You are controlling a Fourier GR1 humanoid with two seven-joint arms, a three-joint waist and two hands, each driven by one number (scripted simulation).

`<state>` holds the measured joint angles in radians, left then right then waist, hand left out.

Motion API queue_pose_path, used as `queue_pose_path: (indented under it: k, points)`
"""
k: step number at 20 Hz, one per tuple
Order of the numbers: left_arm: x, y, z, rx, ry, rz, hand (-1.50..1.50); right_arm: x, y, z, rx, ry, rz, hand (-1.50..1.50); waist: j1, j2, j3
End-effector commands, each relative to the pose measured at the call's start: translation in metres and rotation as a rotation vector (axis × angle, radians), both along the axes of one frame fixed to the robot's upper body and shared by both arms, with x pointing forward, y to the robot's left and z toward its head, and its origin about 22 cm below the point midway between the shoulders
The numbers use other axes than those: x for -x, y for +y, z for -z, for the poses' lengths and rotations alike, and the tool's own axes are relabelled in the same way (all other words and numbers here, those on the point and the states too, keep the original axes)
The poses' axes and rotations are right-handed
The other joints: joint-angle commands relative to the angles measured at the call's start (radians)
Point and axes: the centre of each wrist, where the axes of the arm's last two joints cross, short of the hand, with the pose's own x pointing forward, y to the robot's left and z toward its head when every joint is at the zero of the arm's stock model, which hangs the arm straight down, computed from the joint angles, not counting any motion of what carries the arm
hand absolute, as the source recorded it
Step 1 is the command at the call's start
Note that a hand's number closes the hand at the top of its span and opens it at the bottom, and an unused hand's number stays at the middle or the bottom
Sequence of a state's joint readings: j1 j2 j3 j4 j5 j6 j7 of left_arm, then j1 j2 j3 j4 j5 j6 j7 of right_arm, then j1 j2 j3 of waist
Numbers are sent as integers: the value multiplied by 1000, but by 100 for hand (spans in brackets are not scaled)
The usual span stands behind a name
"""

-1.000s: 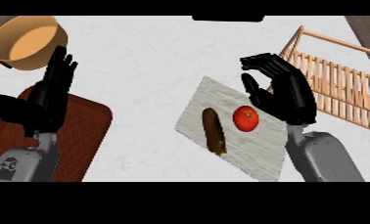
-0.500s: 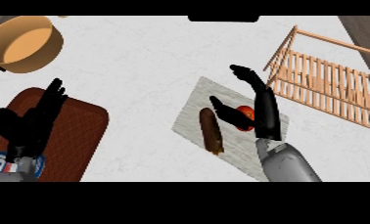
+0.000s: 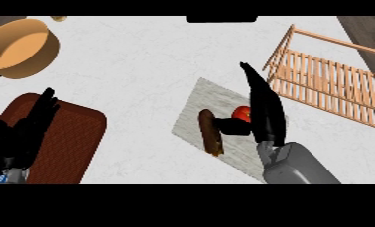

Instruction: Pick the tomato from the placemat and place it in the tiered shelf

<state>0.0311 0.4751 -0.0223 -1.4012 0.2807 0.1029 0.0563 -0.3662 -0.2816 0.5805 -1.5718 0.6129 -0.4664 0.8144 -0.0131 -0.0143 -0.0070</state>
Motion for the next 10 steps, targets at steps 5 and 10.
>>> queue_pose_path:
  k: [5, 10]
  points:
    - [-8, -6, -4, 7, 7, 26, 0, 3, 20, -34, 395, 391, -115, -150, 11, 9, 2]
    - [0, -9, -7, -1, -4, 19, 0, -6, 28, -52, 504, 537, -162, -150, 22, 9, 6]
